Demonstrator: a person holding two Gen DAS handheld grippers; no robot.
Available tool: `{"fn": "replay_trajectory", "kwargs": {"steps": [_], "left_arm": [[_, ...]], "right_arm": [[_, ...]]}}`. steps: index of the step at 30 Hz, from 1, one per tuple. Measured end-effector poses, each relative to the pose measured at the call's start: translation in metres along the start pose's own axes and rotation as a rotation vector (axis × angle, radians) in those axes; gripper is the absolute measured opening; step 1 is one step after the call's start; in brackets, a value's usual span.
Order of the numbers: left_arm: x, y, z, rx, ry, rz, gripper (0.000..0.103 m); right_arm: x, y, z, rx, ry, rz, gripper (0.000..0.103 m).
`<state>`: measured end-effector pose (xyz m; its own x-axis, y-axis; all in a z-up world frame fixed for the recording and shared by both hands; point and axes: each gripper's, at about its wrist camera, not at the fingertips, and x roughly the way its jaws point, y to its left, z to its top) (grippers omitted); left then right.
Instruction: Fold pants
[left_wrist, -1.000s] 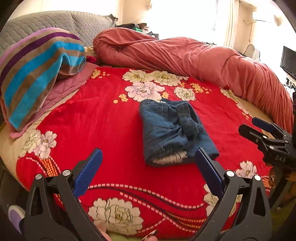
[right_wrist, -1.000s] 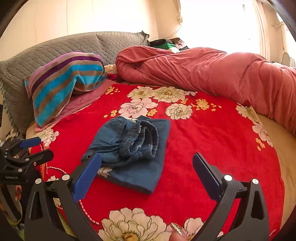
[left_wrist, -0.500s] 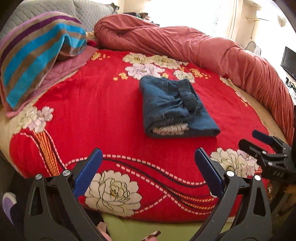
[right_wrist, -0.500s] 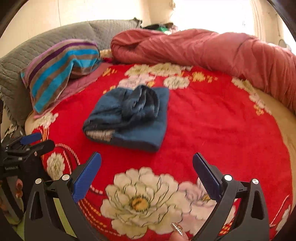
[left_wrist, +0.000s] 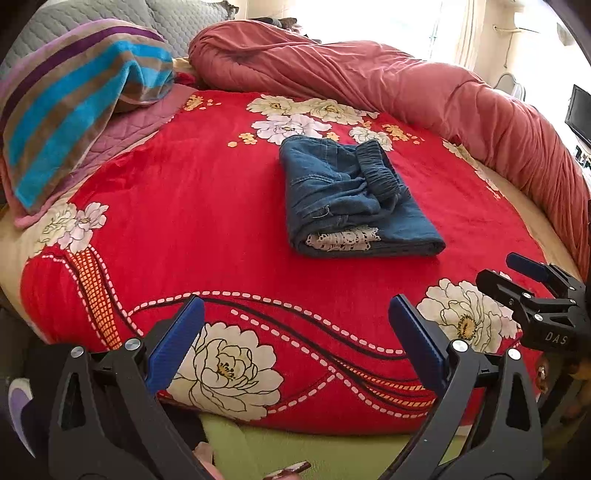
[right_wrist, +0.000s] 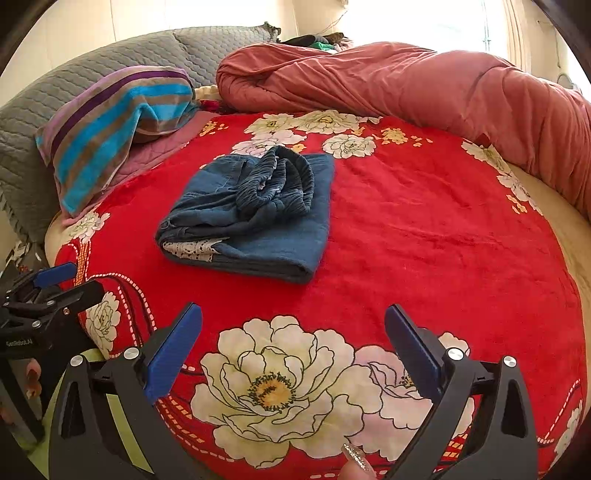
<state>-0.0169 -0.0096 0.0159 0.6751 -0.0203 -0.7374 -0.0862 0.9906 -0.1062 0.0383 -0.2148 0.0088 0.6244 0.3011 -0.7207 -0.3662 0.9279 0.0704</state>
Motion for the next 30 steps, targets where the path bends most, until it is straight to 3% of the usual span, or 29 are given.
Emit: {"fn": "replay_trajectory", "kwargs": {"steps": [30], "left_arm": [[-0.0027, -0.001, 0.0001, -0.003, -0.003, 0.024, 0.093]], "right_arm": [[-0.0036, -0.0063, 0.0021, 0.008, -0.006, -0.008, 0.098]]}}
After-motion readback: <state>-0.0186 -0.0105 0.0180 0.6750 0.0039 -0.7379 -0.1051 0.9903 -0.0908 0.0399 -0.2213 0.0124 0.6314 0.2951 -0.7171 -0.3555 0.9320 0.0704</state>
